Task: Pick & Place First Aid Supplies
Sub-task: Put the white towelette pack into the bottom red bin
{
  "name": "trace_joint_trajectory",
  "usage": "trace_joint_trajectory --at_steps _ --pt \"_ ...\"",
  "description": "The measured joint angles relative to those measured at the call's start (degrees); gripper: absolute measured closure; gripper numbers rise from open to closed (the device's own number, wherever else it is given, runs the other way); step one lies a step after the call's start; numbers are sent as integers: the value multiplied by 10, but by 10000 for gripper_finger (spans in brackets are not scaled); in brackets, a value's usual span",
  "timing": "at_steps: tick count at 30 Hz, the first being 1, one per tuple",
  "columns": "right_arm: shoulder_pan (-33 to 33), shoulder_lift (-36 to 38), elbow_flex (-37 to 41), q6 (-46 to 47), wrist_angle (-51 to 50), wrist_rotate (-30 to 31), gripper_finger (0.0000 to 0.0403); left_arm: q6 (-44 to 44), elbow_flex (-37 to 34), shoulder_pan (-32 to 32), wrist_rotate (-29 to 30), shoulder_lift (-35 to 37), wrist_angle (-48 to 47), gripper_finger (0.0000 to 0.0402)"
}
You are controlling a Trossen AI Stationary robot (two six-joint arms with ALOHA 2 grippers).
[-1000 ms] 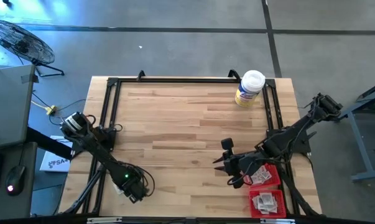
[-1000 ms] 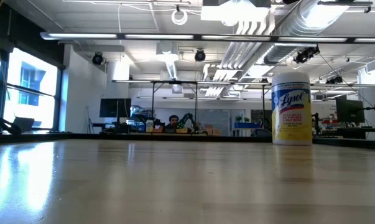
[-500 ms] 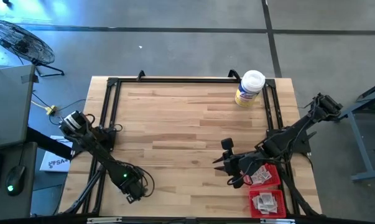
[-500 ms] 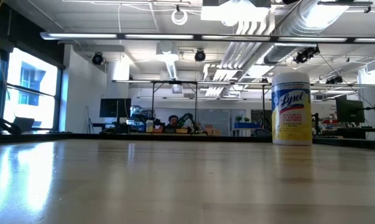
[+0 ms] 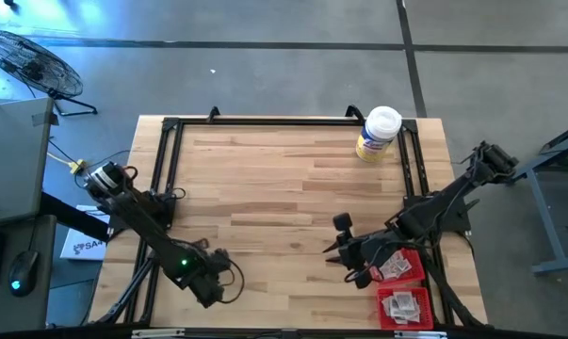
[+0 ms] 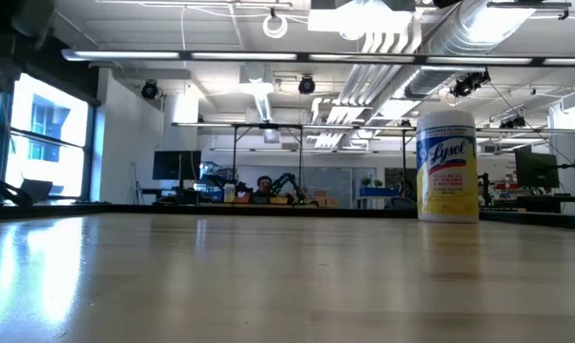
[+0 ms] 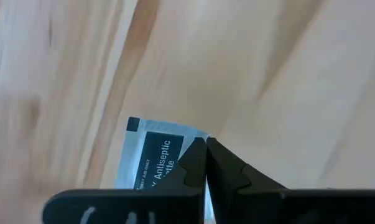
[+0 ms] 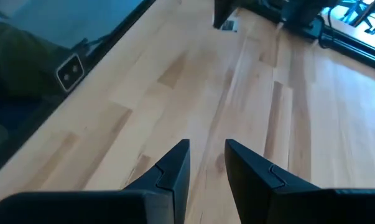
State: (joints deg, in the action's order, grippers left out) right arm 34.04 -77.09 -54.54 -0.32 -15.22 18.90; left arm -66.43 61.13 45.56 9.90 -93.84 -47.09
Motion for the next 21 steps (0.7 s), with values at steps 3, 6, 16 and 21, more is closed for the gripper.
trace_joint_trajectory --at_steps 3,6,16,21 --pt "3 -22 0 -19 8 4 308 90 12 -13 66 14 70 401" --pt "3 -63 0 -62 47 4 308 217 13 -38 92 16 198 401" --pt "-12 -175 0 -224 283 -5 258 418 13 -103 -41 -26 480 401" --pt "-39 -185 0 -240 363 -83 214 480 13 -108 -47 -39 526 401"
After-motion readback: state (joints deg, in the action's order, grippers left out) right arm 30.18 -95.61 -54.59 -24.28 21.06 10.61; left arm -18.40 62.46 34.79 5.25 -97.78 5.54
